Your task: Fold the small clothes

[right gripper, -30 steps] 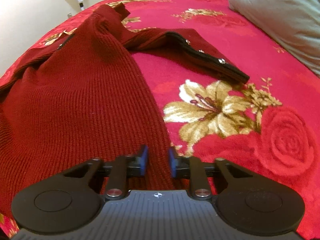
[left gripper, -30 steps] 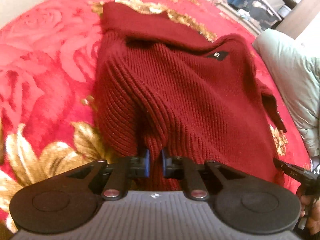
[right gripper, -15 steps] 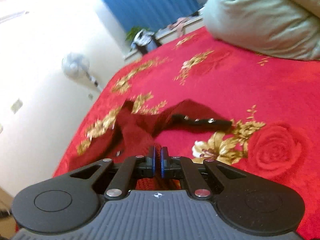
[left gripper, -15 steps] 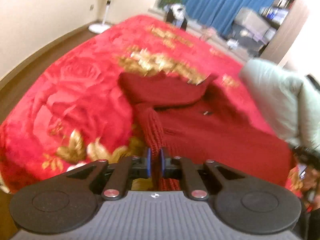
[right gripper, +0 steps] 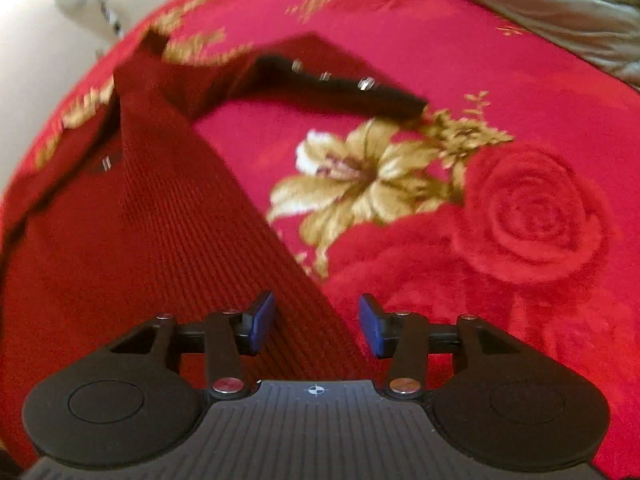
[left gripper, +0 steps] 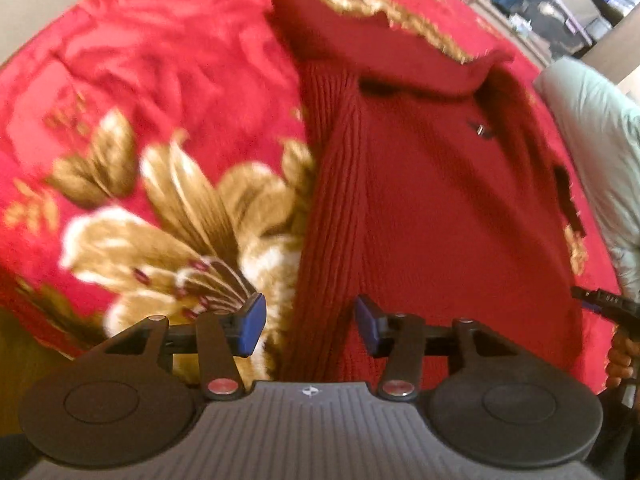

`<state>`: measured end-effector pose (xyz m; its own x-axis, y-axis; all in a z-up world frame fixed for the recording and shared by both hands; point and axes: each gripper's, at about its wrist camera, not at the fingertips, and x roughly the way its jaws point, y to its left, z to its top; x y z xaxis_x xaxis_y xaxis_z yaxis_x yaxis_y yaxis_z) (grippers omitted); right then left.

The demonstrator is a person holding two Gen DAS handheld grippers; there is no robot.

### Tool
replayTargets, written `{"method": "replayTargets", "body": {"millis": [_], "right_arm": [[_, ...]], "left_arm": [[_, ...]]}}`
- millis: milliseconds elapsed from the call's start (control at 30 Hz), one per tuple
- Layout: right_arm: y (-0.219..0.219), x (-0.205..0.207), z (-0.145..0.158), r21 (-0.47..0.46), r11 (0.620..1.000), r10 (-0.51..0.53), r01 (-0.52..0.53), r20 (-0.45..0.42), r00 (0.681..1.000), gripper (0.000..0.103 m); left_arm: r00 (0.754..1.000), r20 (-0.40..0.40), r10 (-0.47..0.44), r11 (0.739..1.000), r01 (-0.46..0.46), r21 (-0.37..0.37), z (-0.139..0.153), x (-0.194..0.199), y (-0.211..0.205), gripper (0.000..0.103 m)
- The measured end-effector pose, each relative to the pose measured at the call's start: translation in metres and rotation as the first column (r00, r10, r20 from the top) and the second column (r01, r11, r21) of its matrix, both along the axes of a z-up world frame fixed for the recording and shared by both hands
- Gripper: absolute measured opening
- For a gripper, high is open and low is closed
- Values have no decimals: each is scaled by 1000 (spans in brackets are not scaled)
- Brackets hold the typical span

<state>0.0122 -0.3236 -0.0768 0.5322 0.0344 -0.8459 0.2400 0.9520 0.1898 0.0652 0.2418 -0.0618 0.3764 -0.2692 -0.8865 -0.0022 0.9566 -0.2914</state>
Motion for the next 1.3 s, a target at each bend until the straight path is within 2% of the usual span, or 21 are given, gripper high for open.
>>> {"method": "replayTargets", "body": {"millis": [33, 67, 100, 167, 233, 300, 333, 367, 400, 433, 533, 600, 733, 867, 967, 1067, 1167, 1200, 1267, 1300], "right_arm": [[7, -1, 0, -20, 999, 26, -26, 9, 1000, 34], [11, -3, 3, -12, 998, 54, -54, 22, 998, 15], [14, -4, 7, -30, 998, 61, -60, 32, 998, 7], [19, -9, 11, -62, 995, 80, -77, 47, 996, 6], [14, -14, 10, -14, 999, 52, -52, 25, 998, 6], [15, -16, 7, -18, 998, 53, -53, 12, 999, 7], [17, -15, 8, -33, 998, 58, -58, 10, 998, 9], [17, -13, 10, -42, 998, 51, -50, 16, 999, 13], [16, -13, 14, -39, 999, 34, -32, 41, 999, 19], [13, -12, 19, -30, 999, 16, -14, 77, 997, 21], [9, -7, 40, -33, 999, 3, 5, 227, 974, 30], [10, 1, 49, -35, 999, 11, -1, 304, 953, 34], [12, 23, 50, -9, 1000, 28, -26, 348, 937, 34], [16, 40, 44, -14, 999, 51, -49, 340, 939, 34], [19, 42, 42, -15, 997, 79, -78, 335, 939, 34], [17, 45, 41, -40, 994, 106, -99, 330, 938, 34], [11, 49, 38, -10, 996, 92, -94, 315, 944, 34], [10, 50, 37, -3, 996, 87, -91, 311, 946, 34], [9, 52, 36, -2, 996, 89, -93, 306, 948, 34], [9, 52, 36, -6, 995, 92, -95, 306, 947, 34]], "left_arm": [[1000, -6, -19, 999, 19, 29, -9, 3, -3, 9], [1000, 9, -29, 997, 29, 65, -9, 2, -6, 11], [999, 42, -26, 995, 22, 101, -5, 3, -5, 10], [990, 123, 63, 988, -79, 131, 11, 1, 8, 10], [984, 135, 115, 979, -135, 150, 13, 1, 16, 10], [995, 81, 58, 979, -73, 192, 5, 6, 5, 11], [999, 41, 12, 978, -21, 209, 1, 9, -3, 14], [999, 35, -9, 972, 1, 235, 3, 9, -10, 19], [998, 60, -5, 965, -11, 263, 8, 9, -12, 24], [994, 106, 9, 957, -40, 288, 18, 8, -14, 34], [957, 287, 32, 944, -123, 306, 58, 13, -26, 36], [926, 377, -9, 953, -107, 284, 79, 23, -43, 36], [866, 487, -112, 968, -15, 249, 99, 60, -94, 36], [836, 522, -166, 972, 51, 228, 87, 118, -155, 36], [821, 532, -208, 967, 92, 236, 64, 157, -200, 38], [835, 501, -227, 966, 129, 223, 37, 201, -243, 53], [861, 439, -256, 955, 156, 251, 7, 242, -277, 53], [868, 415, -272, 946, 164, 279, -6, 254, -283, 52], [864, 387, -321, 916, 180, 358, -19, 266, -284, 10], [857, 381, -348, 901, 193, 388, -20, 268, -277, 9]]}}
